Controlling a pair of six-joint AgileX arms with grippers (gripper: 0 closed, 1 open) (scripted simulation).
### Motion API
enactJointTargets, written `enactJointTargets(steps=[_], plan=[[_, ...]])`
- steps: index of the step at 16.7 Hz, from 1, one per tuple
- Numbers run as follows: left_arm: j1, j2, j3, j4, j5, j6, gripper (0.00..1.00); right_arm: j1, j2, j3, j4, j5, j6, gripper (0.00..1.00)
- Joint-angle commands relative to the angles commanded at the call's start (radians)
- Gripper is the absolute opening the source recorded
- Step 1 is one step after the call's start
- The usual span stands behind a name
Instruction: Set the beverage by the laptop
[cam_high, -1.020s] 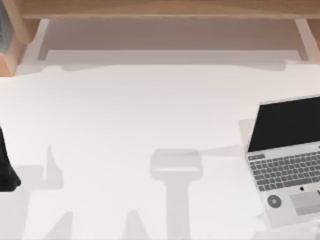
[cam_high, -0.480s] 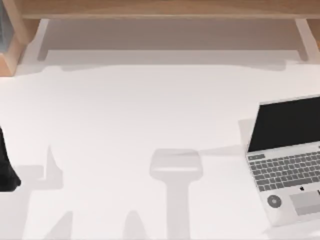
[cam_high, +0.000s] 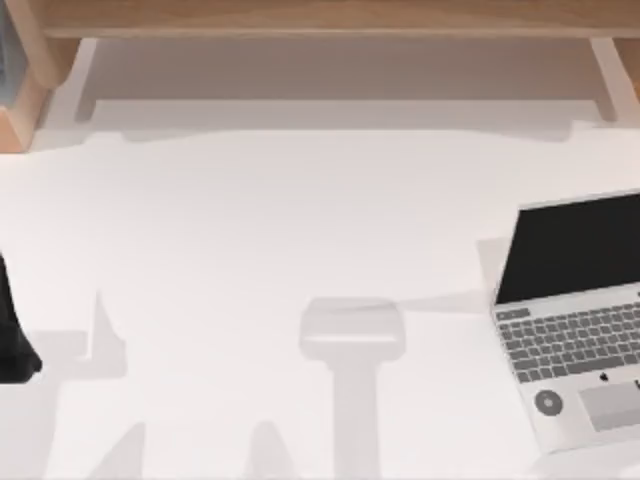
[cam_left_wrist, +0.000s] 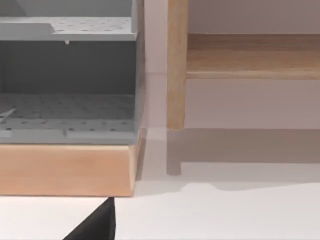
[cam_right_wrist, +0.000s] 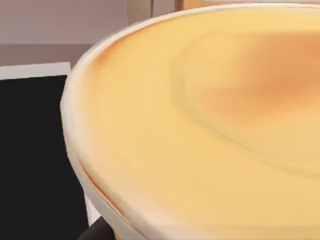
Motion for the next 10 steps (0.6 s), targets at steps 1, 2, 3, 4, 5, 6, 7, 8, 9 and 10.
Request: enactJointTargets(steps=[1,2,3,4,5,6,7,8,9,10], plan=[[0.0,0.0,0.0,0.0,0.0,0.0,1.0,0.002,0.003,0.003,0.001,0.001,0.002,0.0],[0.0,0.0,0.0,0.0,0.0,0.0,1.0,0.002,0.004,0.003,0.002,0.0,0.002,0.0],[0.0,0.0,0.0,0.0,0.0,0.0,1.0,0.004,0.006,0.006,0.009,-0.001,0.002,0.0],[0.0,0.0,0.0,0.0,0.0,0.0,1.0,0.008,0.011,0.01,0.024,-0.002,0.001,0.0],[0.0,0.0,0.0,0.0,0.0,0.0,1.0,0.013,0.019,0.014,0.044,-0.004,0.0,0.0],[0.0,0.0,0.0,0.0,0.0,0.0,1.0,0.02,0.029,0.017,0.069,-0.006,-0.002,0.0],[0.0,0.0,0.0,0.0,0.0,0.0,1.0,0.027,0.041,0.018,0.098,-0.008,-0.004,0.0],[0.0,0.0,0.0,0.0,0.0,0.0,1.0,0.035,0.056,0.018,0.13,-0.01,-0.007,0.0],[0.0,0.0,0.0,0.0,0.0,0.0,1.0,0.042,0.073,0.015,0.163,-0.012,-0.01,0.0],[0.0,0.0,0.0,0.0,0.0,0.0,1.0,0.049,0.092,0.011,0.197,-0.014,-0.013,0.0]])
